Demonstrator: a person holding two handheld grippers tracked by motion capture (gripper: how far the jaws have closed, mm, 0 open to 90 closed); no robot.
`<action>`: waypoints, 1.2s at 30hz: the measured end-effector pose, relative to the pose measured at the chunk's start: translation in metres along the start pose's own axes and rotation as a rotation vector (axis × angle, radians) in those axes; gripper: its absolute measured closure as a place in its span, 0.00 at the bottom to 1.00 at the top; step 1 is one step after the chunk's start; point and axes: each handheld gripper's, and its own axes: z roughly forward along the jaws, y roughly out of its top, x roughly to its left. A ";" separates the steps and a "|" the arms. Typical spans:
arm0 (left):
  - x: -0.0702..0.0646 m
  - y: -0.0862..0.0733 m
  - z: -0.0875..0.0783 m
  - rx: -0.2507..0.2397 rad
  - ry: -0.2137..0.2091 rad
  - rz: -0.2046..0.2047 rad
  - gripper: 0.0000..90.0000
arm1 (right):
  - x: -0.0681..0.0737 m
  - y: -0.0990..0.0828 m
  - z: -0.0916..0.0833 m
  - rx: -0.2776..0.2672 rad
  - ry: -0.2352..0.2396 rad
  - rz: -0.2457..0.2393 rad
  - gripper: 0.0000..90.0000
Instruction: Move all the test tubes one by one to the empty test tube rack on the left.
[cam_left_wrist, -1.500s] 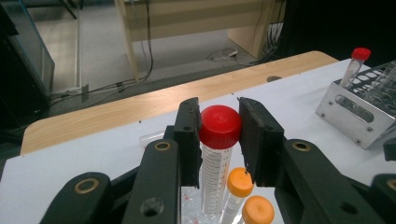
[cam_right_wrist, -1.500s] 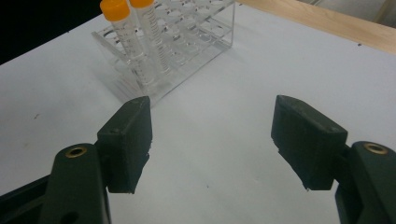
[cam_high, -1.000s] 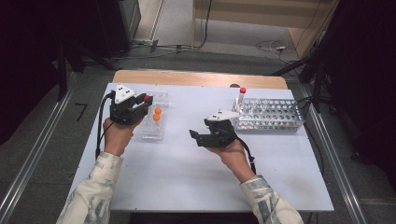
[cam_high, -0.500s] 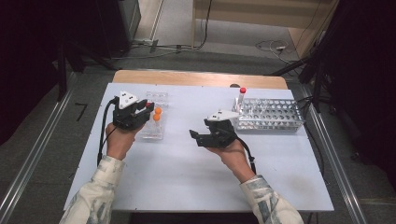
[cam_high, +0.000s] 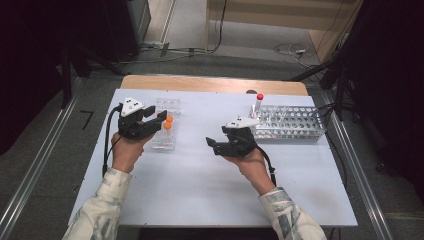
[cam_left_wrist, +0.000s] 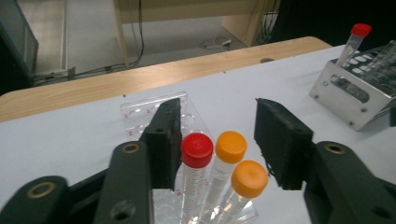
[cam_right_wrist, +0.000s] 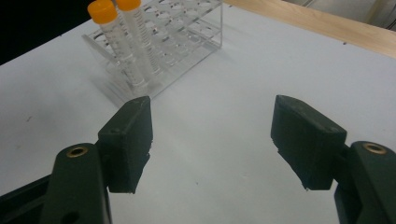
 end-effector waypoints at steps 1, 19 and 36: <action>-0.001 0.000 -0.002 -0.002 -0.001 -0.006 0.52 | -0.001 0.000 0.000 -0.001 -0.004 0.002 0.32; -0.029 -0.021 -0.036 0.016 -0.038 -0.013 0.19 | -0.054 -0.003 -0.026 -0.041 -0.186 0.072 0.36; -0.038 -0.026 -0.044 0.010 -0.061 0.011 0.19 | -0.088 0.001 -0.024 -0.057 -0.337 0.108 0.44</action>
